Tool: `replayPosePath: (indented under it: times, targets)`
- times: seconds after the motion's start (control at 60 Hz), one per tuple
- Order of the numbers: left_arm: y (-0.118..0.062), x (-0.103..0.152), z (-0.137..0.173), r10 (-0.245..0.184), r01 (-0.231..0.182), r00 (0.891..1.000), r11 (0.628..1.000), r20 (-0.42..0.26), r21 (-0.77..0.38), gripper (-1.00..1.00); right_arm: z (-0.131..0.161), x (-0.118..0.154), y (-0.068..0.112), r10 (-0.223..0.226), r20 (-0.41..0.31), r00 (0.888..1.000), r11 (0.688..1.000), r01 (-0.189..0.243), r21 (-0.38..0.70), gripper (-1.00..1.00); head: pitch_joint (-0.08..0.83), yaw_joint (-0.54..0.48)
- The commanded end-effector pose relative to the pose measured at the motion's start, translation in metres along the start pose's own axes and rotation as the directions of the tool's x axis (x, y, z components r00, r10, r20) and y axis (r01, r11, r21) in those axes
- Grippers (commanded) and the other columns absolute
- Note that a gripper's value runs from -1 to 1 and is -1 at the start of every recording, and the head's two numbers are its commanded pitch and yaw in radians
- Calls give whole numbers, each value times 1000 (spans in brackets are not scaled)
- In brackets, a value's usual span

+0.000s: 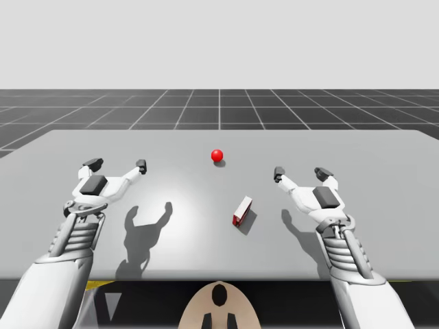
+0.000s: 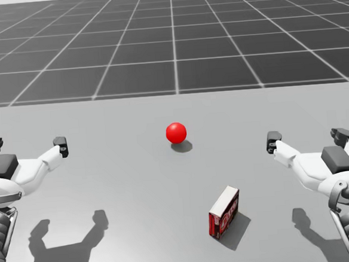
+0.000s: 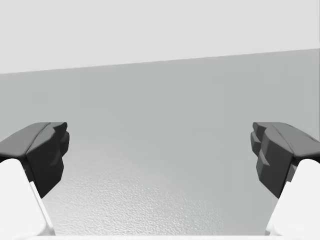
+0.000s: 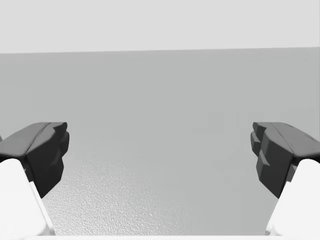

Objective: Watch the red light. When it turns green, pick up the object.

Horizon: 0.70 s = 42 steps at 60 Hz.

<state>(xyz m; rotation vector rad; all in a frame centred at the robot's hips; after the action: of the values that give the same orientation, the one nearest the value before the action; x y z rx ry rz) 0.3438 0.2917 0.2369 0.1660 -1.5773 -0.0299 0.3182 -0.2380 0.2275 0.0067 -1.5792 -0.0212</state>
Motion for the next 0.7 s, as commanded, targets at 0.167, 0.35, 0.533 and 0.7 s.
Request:
replayPosePath:
  times: [0.167,0.35,0.533,0.7]
  targets:
    - [0,0,1,-1,1,1000,1000,0,0,-1000,1,-1,3,-9,-2,1000,1000,9,2,-1000,432,20]
    - [0,0,1,-2,2,1000,1000,1,-1,-1000,1,-1,3,-8,-1,1000,1000,8,2,-1000,435,19]
    - [0,0,1,-3,3,1000,1000,0,-3,-1000,1,-1,3,-5,0,1000,1000,5,1,-1000,434,20]
    - [0,0,1,-2,2,1000,1000,-1,-4,-1000,1,-1,3,-4,2,1000,1000,4,-1,-1000,441,17]
